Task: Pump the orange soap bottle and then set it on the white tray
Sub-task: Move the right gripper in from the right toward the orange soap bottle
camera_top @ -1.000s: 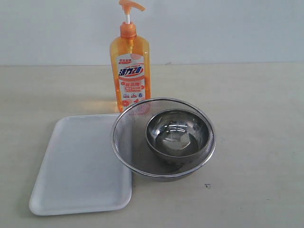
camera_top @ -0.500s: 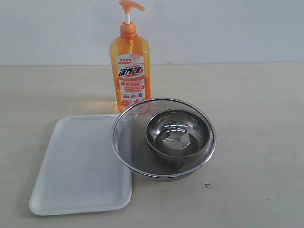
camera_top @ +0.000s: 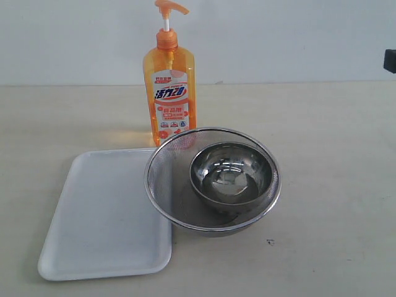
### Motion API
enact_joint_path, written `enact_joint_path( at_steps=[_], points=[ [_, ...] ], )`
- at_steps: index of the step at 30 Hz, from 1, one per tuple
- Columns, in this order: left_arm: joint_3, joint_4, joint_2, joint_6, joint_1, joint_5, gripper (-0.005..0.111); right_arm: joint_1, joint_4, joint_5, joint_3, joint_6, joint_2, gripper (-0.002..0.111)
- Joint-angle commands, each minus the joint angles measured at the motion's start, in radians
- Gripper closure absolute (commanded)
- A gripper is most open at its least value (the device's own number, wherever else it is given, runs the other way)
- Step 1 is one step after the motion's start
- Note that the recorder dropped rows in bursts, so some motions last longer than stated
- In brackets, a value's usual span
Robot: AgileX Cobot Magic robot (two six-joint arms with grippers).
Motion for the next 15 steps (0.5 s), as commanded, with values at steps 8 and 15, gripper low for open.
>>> enact_joint_path(
  at_steps=[8, 15],
  points=[
    [0.003, -0.001, -0.003, 0.001, -0.005, 0.002, 0.102, -0.006, -0.068, -0.171, -0.007, 0.052, 0.173, 0.108],
    [0.003, -0.001, -0.003, 0.001, -0.005, 0.002, 0.102, -0.006, -0.292, -0.349, -0.007, 0.232, 0.287, 0.108]
  ],
)
